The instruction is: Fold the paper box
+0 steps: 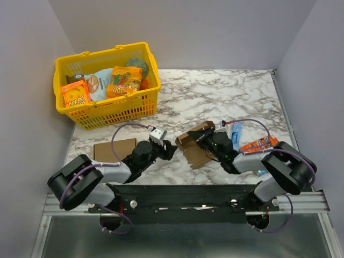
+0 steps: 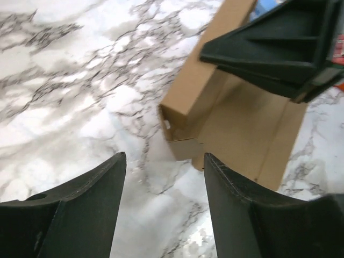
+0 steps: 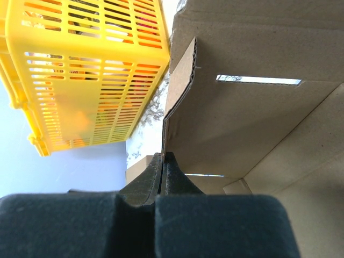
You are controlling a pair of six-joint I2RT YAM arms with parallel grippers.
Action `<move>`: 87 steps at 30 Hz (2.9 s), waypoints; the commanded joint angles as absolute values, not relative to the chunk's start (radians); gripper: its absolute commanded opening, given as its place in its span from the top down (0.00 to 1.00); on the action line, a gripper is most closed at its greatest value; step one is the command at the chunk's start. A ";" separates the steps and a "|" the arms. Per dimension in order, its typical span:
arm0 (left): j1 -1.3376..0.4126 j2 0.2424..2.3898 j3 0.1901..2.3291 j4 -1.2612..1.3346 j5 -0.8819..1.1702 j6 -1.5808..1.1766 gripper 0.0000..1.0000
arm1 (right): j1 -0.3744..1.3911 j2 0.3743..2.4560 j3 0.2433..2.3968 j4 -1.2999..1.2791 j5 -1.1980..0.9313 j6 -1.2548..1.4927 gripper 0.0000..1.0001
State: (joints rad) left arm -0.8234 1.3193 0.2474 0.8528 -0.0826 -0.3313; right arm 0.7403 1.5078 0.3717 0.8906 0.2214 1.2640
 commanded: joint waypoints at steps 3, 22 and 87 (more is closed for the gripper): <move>-0.776 1.411 0.275 0.845 -0.002 -0.333 0.41 | 0.742 1.536 0.325 0.934 0.216 1.255 0.99; -0.778 1.614 0.429 0.954 0.097 -0.265 0.53 | 0.741 1.545 0.293 0.954 0.226 1.243 1.00; -0.945 1.876 0.586 0.967 -0.779 -0.269 0.99 | 0.741 1.552 0.262 0.962 0.229 1.285 1.00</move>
State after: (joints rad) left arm -0.9607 1.8526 0.5655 1.0203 -0.5945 -0.3298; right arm 0.7338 1.5524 0.2943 1.0489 0.2310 1.3090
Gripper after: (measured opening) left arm 0.163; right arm 0.012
